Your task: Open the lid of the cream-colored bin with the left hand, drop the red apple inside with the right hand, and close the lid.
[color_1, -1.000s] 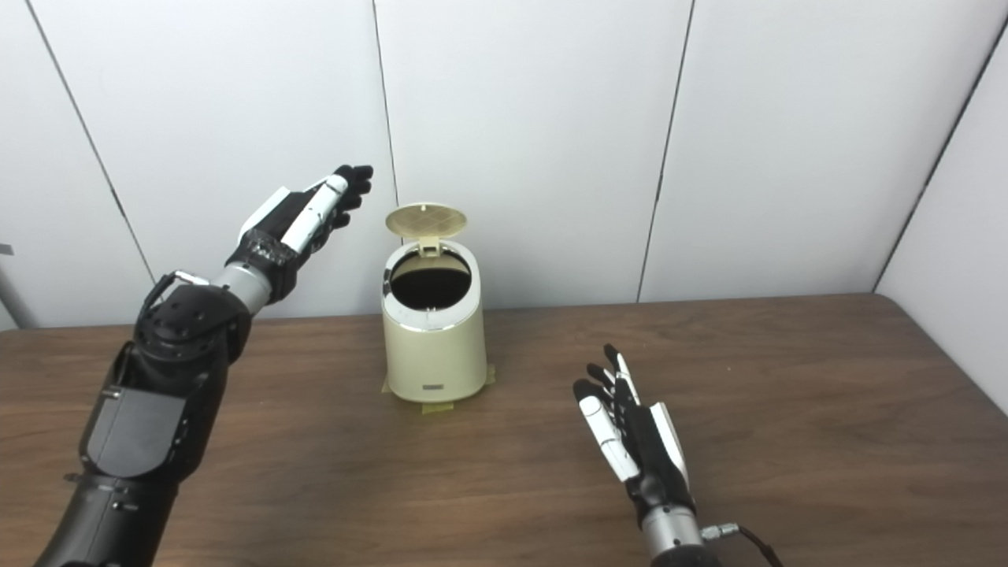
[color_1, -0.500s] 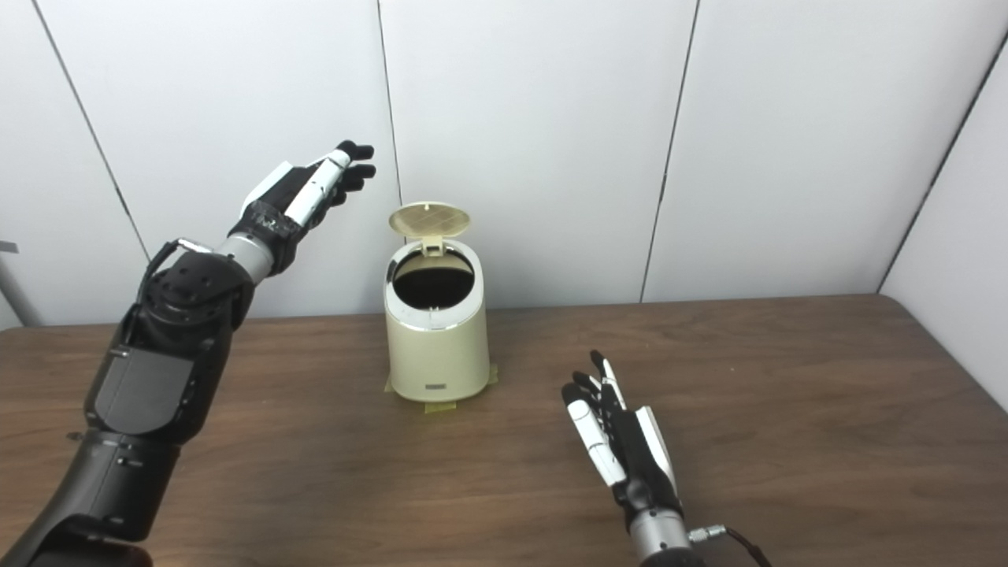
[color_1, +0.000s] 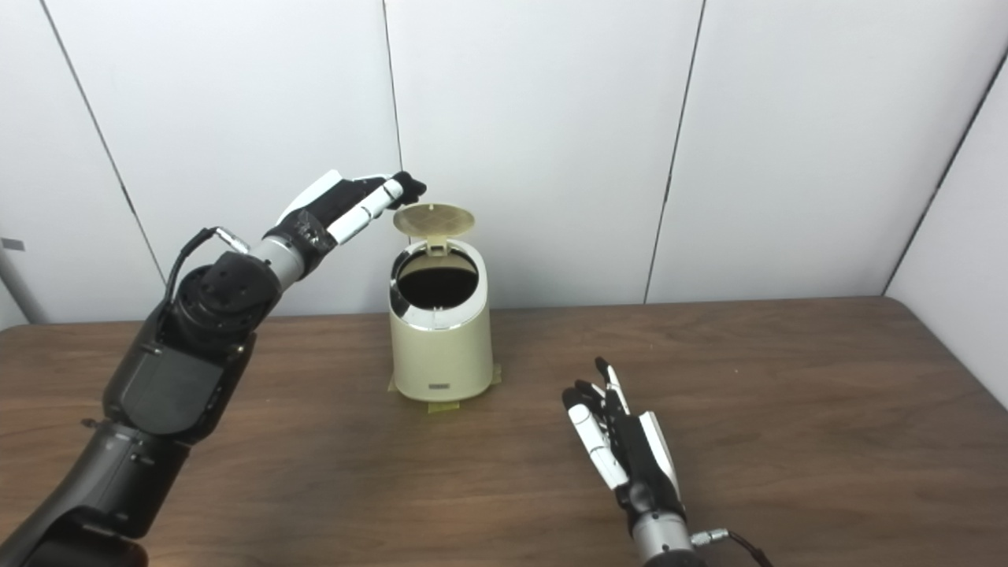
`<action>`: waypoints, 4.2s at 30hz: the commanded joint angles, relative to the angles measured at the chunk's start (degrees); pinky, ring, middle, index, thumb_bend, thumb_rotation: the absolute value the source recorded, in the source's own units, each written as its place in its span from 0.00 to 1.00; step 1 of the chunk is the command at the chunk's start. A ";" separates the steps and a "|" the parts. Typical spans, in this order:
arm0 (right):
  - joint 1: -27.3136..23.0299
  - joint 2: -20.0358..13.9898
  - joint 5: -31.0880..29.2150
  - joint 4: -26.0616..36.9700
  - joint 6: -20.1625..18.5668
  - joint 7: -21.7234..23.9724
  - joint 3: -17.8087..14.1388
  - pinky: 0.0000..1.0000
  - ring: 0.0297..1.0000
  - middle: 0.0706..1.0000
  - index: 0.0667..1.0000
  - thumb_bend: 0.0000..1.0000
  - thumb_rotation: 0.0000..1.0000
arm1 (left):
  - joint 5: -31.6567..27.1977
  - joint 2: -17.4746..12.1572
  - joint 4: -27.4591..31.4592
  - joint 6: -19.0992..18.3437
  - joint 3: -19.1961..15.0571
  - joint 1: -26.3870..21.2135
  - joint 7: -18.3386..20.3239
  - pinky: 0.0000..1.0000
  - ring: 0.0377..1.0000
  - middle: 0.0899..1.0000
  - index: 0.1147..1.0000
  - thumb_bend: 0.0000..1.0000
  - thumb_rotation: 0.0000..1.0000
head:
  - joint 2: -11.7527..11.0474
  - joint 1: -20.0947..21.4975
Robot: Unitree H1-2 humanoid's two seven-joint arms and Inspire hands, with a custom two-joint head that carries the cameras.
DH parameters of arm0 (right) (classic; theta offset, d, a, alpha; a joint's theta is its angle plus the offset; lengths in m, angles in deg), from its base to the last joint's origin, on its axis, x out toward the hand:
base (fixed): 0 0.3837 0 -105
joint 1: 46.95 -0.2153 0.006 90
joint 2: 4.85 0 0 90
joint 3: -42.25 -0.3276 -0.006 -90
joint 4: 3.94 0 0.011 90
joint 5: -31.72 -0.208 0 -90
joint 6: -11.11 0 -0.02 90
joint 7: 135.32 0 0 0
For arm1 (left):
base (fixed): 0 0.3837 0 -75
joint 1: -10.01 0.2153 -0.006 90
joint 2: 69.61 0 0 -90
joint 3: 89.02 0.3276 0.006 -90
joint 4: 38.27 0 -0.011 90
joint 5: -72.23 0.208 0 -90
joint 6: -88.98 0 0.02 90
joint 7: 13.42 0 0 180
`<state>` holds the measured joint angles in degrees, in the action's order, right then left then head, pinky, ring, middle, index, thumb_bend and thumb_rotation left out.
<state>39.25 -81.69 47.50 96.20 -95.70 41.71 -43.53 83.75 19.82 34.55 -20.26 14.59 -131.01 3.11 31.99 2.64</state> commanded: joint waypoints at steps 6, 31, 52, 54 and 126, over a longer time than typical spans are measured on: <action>-2.57 0.71 -0.02 1.32 1.14 -0.47 -0.14 0.78 0.87 0.87 1.00 0.53 0.94 | 2.37 -0.42 1.85 2.26 0.83 -5.21 0.73 0.96 0.93 0.86 0.82 0.47 1.00 | 0.31 0.48; -2.69 0.33 2.31 -1.29 1.63 -1.90 0.16 0.76 0.84 0.86 1.00 0.48 0.97 | 11.12 -2.92 4.95 3.26 6.11 -7.48 6.23 0.92 0.90 0.84 0.79 0.49 1.00 | 0.78 0.55; -3.34 0.35 2.13 -2.83 1.64 -2.27 -1.01 0.78 0.86 0.86 1.00 0.50 0.98 | 13.19 -5.37 6.98 2.14 9.11 -6.37 16.69 0.88 0.91 0.88 0.86 0.56 1.00 | 0.14 0.39; -3.37 0.23 2.39 -2.86 1.52 -2.28 -1.00 0.78 0.86 0.85 1.00 0.50 0.98 | 13.55 -5.37 7.59 1.73 9.30 -6.29 17.46 0.88 0.92 0.89 0.87 0.55 1.00 | 0.14 0.39; -3.75 0.58 2.69 -1.53 -0.72 -2.53 -2.12 0.79 0.86 0.85 1.00 0.52 0.96 | 48.79 -5.82 27.52 4.93 14.63 4.09 36.32 1.00 0.98 0.91 0.87 0.59 1.00 | 2.30 2.66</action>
<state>37.00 -80.95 49.79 93.38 -96.45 39.96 -45.03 134.25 14.26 59.96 -14.00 31.43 -125.84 38.64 34.28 5.27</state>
